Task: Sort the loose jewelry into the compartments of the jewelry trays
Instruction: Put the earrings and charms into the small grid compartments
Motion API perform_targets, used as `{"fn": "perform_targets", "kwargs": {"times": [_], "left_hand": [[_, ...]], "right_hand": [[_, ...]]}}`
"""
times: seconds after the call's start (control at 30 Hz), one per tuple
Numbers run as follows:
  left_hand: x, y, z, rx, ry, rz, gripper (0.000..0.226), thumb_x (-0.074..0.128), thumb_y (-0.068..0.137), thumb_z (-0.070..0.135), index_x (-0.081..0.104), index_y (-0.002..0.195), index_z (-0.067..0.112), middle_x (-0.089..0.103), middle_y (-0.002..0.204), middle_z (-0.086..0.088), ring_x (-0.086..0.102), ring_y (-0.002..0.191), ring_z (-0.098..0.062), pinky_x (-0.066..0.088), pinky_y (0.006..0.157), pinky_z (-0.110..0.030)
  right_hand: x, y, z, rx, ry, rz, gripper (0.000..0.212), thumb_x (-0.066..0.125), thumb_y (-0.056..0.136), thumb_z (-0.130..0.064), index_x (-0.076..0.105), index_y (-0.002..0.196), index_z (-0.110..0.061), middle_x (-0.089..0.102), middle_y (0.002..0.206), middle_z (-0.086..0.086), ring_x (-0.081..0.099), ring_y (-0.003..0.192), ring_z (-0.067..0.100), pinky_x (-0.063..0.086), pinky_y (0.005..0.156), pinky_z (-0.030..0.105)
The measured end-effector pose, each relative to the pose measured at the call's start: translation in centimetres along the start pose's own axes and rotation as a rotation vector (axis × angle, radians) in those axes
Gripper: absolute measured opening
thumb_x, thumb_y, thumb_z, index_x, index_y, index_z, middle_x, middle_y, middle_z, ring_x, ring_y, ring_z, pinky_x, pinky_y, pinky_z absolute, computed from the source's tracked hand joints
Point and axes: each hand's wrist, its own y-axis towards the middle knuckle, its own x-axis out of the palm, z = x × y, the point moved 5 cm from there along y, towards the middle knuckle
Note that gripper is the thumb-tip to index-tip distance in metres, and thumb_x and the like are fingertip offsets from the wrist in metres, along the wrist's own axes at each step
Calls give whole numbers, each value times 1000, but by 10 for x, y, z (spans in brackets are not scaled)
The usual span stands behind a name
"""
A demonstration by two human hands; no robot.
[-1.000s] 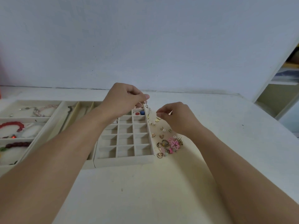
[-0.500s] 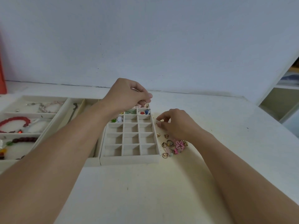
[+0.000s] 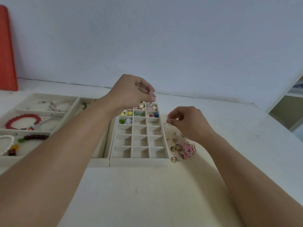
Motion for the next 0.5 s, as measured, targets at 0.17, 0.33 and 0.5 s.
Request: {"fn": "perform_targets", "kwargs": {"times": [0.17, 0.33, 0.5], "left_hand": [[-18, -4, 5, 24, -29, 62, 18, 89, 73, 16, 77, 86, 18, 78, 77, 4, 73, 76, -10, 52, 72, -27], [-22, -7, 1, 24, 0, 53, 17, 88, 74, 18, 77, 86, 19, 78, 77, 3, 71, 70, -1, 48, 56, -9], [-11, -7, -2, -10, 33, 37, 15, 87, 76, 23, 76, 87, 21, 78, 78, 4, 72, 72, -2, 50, 62, -16]], "right_hand": [[-18, 5, -21, -82, 63, 78, 24, 67, 89, -9, 69, 76, -30, 71, 75, -14, 62, 70, 2, 44, 59, 7], [-15, 11, -15, -37, -83, -49, 17, 67, 94, -18, 71, 95, -34, 68, 86, -19, 59, 77, -1, 42, 55, 6], [-8, 20, -13, 1, -243, -299, 16, 80, 85, -32, 74, 99, -34, 69, 86, -18, 68, 80, 11, 45, 59, 17]]}}
